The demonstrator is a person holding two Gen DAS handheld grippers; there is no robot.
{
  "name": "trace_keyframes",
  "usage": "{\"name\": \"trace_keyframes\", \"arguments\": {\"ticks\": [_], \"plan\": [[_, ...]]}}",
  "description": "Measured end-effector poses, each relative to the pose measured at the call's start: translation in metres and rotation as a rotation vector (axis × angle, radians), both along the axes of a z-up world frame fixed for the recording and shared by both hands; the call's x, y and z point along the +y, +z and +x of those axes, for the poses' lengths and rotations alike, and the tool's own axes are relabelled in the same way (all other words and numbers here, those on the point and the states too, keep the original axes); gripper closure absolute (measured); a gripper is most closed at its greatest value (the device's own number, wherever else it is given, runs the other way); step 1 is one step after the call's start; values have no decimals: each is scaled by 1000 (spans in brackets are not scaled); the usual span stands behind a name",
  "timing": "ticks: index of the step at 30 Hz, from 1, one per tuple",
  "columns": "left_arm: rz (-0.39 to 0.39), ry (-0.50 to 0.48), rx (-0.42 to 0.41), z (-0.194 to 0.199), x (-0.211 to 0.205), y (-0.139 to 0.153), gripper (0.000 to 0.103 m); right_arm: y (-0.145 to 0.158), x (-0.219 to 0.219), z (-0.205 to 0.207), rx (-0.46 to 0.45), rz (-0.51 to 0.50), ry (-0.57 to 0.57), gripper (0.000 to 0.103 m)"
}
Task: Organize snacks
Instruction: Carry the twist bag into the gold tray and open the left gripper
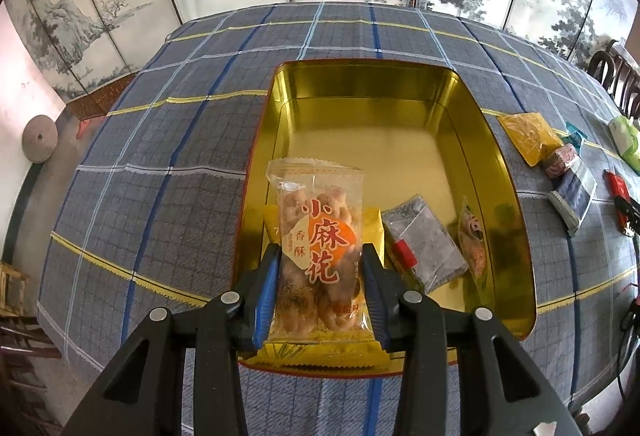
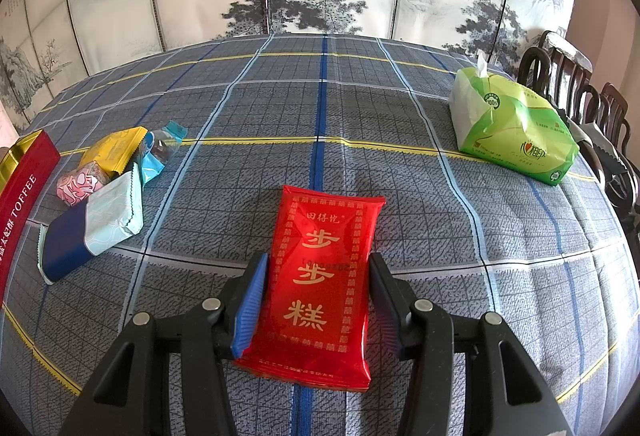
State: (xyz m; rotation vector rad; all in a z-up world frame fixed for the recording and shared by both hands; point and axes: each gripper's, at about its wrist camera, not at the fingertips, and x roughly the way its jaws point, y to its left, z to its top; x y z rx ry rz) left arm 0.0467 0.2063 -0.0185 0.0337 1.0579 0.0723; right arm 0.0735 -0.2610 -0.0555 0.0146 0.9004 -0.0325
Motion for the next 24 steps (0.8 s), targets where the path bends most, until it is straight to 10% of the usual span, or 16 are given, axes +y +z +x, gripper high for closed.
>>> {"name": "trace_keyframes", "arguments": {"ticks": [24], "plan": [[33,-28,-5,-9,-3,-3,51,5,-1,15,93,-25,-57,54]]}}
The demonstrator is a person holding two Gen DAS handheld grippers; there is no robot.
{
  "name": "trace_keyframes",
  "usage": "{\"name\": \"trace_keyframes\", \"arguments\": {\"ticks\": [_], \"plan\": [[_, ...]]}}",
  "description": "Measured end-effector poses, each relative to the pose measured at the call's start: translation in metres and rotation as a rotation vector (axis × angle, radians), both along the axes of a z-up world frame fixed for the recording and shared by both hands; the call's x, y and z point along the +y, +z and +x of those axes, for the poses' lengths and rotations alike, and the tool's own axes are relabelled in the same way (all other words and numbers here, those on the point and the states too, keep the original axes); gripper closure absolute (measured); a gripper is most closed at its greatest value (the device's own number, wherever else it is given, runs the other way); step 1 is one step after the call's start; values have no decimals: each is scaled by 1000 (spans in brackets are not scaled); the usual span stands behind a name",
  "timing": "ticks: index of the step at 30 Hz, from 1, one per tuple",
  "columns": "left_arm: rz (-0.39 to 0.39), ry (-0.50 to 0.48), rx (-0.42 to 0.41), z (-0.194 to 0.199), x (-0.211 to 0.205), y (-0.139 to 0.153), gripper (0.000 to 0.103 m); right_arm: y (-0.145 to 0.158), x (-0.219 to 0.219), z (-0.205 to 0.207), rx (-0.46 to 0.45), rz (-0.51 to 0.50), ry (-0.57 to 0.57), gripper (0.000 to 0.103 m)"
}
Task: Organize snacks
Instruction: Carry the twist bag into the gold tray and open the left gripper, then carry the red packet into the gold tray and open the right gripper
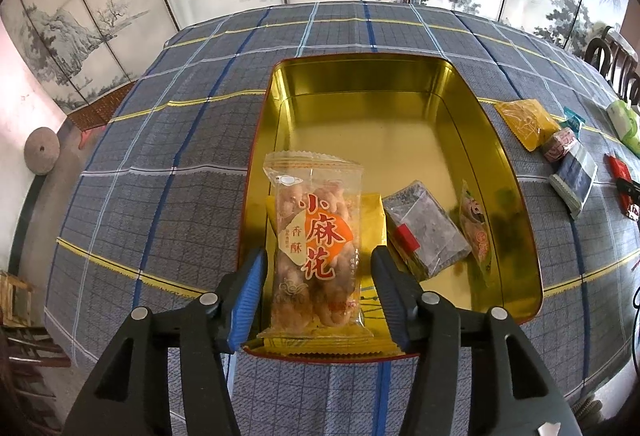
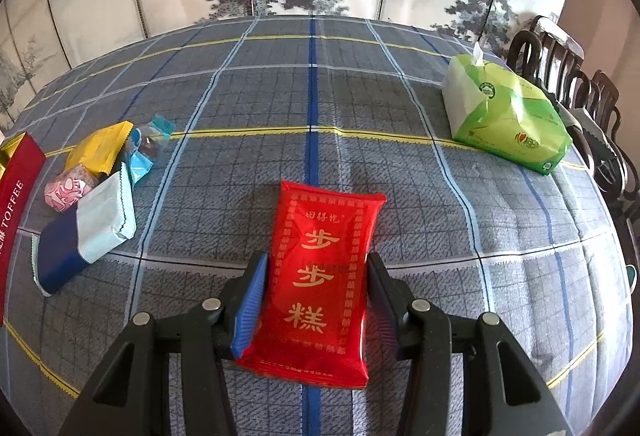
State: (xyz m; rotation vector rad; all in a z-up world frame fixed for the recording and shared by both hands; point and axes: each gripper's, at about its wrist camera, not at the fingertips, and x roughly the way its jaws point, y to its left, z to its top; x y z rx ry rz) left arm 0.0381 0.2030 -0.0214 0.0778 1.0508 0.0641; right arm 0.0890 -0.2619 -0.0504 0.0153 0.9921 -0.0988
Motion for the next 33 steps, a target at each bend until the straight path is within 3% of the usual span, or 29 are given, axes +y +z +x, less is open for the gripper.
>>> {"name": "trace_keyframes", "arguments": {"ticks": [14,22,33], "plan": [[-14,3,-36,-8,0,5,38,2,13,-5,15,-29,-35,56],[-68,-1,-74,-17,0,14,29,5,24,-12,12,-23,-49,57],[-64,-10,-105,-26,-4,22,18,27,48,-25,-31,13,-30,57]]}}
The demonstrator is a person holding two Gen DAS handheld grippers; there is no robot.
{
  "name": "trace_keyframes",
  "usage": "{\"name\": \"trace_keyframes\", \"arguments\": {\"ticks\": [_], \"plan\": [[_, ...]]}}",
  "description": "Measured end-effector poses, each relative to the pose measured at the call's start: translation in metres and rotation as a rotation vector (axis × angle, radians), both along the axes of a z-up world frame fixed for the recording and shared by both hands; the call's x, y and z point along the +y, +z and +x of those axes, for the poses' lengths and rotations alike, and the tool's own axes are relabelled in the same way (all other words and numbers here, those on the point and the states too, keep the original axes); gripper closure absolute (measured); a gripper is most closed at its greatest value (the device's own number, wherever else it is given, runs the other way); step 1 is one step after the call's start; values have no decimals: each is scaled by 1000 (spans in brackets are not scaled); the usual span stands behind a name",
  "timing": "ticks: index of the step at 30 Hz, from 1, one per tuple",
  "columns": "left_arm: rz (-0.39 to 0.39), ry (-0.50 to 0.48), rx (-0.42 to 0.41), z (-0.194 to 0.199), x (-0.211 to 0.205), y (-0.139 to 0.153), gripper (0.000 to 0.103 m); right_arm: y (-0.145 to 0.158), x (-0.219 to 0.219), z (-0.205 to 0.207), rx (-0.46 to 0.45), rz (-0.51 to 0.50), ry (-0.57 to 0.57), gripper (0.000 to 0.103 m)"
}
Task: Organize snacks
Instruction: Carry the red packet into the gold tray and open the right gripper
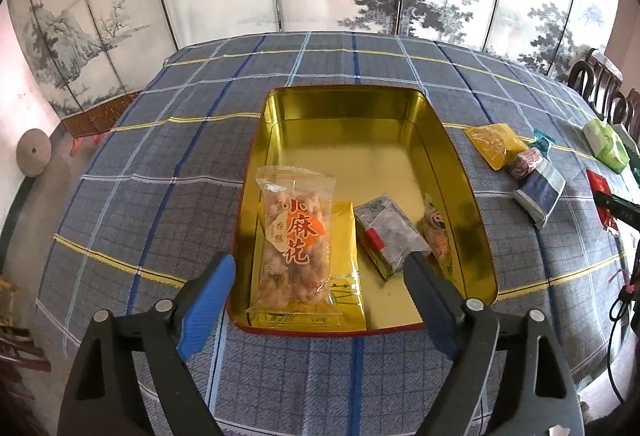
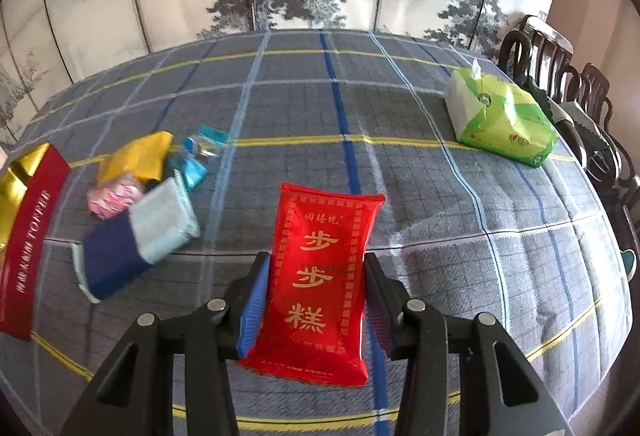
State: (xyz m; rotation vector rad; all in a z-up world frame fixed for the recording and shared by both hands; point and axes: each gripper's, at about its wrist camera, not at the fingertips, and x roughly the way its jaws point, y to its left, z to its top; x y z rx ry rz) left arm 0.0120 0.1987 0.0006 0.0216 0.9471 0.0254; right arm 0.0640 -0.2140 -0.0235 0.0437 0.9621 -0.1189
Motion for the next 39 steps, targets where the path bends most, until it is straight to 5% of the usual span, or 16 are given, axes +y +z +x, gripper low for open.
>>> {"name": "trace_keyframes", "arguments": {"ticks": [10,24,39], "plan": [[-33,43,-25,-12,13,9,13,23,59,-2,-37,30,120,57],[-40,146,-72,-34,45,24,12,52,197,-9,-64,103,417,57],[-6,254,-27,-49,87,14,12,34,291,-18,-11,78,591,57]]}}
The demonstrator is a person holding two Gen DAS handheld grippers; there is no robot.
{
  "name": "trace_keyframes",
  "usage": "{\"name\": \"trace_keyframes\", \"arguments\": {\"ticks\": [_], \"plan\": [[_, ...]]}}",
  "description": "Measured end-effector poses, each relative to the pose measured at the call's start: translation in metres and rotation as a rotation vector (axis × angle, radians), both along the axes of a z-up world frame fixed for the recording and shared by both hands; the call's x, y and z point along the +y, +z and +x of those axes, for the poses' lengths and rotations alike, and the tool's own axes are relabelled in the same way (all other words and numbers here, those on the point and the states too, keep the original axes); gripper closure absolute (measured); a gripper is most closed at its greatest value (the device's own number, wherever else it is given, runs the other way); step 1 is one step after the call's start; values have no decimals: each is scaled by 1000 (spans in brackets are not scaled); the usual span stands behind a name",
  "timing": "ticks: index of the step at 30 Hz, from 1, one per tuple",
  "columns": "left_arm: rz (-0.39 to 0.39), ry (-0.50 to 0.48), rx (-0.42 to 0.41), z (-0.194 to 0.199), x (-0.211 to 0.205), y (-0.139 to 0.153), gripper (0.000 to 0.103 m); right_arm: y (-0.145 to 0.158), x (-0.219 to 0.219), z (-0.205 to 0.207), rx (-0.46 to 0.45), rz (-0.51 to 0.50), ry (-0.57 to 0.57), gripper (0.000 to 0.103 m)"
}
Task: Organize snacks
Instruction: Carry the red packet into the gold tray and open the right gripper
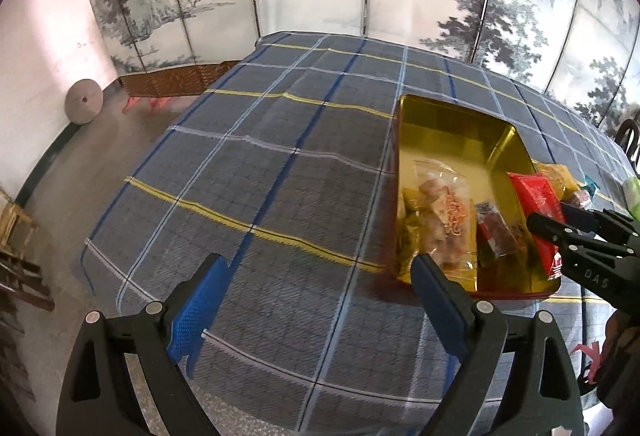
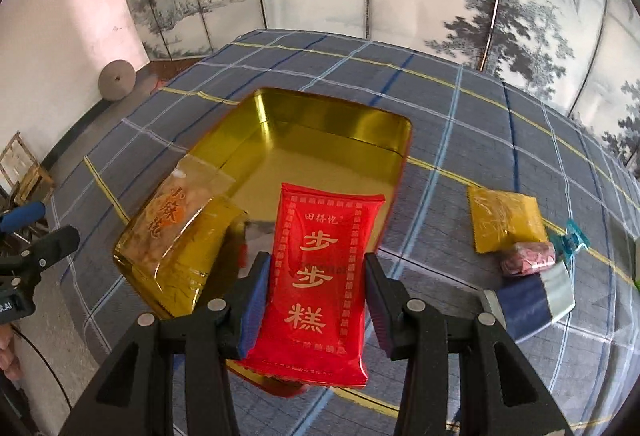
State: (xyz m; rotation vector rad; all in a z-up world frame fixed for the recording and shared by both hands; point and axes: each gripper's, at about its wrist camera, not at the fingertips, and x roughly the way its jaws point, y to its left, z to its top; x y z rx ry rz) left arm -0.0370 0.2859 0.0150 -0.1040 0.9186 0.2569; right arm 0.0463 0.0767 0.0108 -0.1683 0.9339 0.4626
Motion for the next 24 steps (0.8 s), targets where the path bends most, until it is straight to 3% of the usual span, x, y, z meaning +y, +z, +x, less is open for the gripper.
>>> {"name": "trace_keyframes", "arguments": {"ticks": [24], "plan": [[-32,9,9,-3,7,-2,12,-22,46,4,1,-71,44,56]]}}
